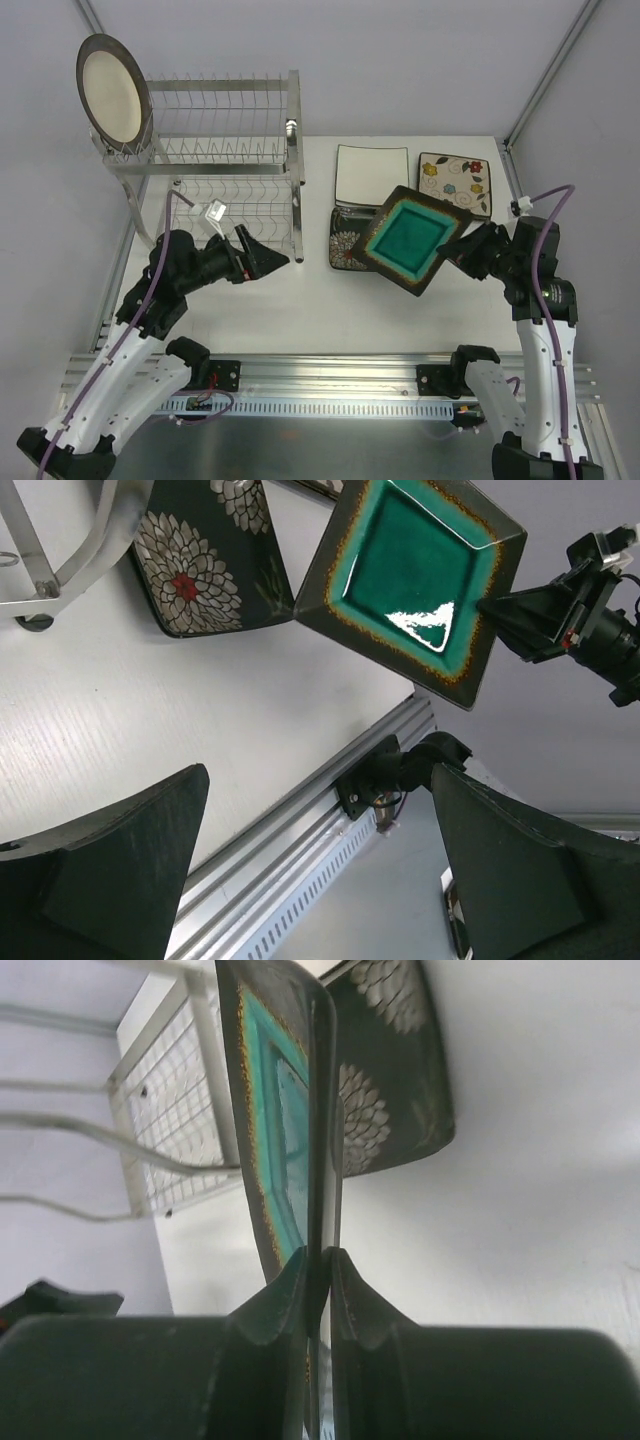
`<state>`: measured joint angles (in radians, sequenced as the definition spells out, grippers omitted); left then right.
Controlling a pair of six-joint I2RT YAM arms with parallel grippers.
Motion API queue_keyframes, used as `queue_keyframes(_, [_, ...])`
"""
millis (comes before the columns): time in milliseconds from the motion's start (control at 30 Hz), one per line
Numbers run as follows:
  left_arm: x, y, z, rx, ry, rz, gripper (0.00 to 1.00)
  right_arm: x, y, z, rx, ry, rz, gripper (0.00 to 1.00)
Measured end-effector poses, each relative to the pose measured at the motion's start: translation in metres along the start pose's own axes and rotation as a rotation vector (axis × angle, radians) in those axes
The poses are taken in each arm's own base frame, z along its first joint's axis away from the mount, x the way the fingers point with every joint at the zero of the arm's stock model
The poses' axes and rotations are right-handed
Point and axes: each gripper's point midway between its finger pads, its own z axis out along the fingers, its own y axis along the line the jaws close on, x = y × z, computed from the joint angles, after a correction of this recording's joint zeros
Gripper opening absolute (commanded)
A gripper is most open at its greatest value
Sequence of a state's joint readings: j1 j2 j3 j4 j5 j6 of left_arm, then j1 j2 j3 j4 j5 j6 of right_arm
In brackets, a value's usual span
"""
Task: Load the plates into the dish rack
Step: Pass the plate from the right arm to the left
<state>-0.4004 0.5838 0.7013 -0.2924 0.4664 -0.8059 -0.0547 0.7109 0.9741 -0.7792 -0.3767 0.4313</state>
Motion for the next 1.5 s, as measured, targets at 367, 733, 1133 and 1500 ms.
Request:
queue_keyframes(367, [0.009,-0.023,0.041,-0.018,0.066,0.055,0.95,0.040,0.048,-0.008,-0.275,0.212,-0.089,0.00])
queue_keyframes(733, [0.003,-0.040,0.064,-0.009,0.051,0.082,0.90,0.064,0.073,-0.013,-0.477,0.326,-0.119,0.00])
queue_keyframes(1133, [0.004,-0.057,0.071,0.046,0.051,0.082,0.74,0.066,0.102,-0.028,-0.651,0.351,-0.162,0.00])
queue_keyframes(1500, [0.002,-0.071,0.075,0.105,0.049,0.063,0.53,0.068,0.105,-0.029,-0.683,0.364,-0.164,0.00])
